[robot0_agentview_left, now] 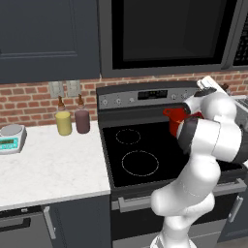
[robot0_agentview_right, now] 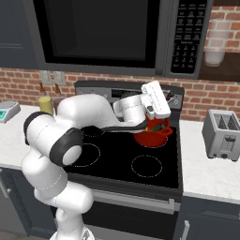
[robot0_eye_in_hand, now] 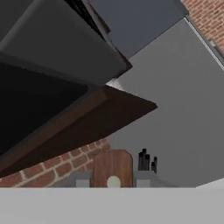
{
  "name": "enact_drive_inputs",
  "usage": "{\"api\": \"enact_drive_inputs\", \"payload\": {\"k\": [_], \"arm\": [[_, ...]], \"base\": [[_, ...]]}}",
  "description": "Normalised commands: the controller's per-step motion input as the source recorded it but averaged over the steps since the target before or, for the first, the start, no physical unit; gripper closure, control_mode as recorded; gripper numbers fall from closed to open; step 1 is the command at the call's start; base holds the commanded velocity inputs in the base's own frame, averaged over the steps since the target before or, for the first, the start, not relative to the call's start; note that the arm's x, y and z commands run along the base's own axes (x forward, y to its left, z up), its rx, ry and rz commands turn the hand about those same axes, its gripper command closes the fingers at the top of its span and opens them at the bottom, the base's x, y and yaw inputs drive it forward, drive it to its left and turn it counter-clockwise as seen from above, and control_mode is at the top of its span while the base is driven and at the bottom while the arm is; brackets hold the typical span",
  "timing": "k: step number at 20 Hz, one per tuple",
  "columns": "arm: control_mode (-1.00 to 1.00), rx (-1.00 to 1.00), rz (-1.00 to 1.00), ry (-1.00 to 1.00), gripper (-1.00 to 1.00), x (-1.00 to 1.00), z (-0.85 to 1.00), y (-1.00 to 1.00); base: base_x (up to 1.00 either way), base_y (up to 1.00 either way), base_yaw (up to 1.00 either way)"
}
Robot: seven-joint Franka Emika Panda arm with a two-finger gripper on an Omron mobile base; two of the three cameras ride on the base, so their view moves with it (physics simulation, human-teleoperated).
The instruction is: Put the cucumber and squash in the pot. Retrieve the spatula and lightly stir the vegetables in the pot.
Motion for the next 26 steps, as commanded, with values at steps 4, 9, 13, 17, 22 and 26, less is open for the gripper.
{"api": "enact_drive_inputs", "payload": {"k": [4, 9, 13, 17, 22, 26], "arm": [[-1.00, -0.14, 0.00, 0.00, 1.00, 0.39, -0.34, 0.02], [-1.00, -0.10, 0.00, 0.00, 1.00, 0.35, -0.37, 0.10], [-1.00, -0.03, 0.00, 0.00, 1.00, 0.24, -0.21, 0.11], [-1.00, 0.00, 0.00, 0.00, 1.00, 0.03, -0.08, 0.13], [-1.00, 0.00, 0.00, 0.00, 1.00, -0.05, -0.02, 0.19], [-1.00, 0.00, 0.00, 0.00, 1.00, -0.13, 0.00, 0.26]], "base": [[0.00, 0.00, 0.00], [0.00, 0.00, 0.00], [0.00, 0.00, 0.00], [0.00, 0.00, 0.00], [0.00, 0.00, 0.00], [0.00, 0.00, 0.00]]}}
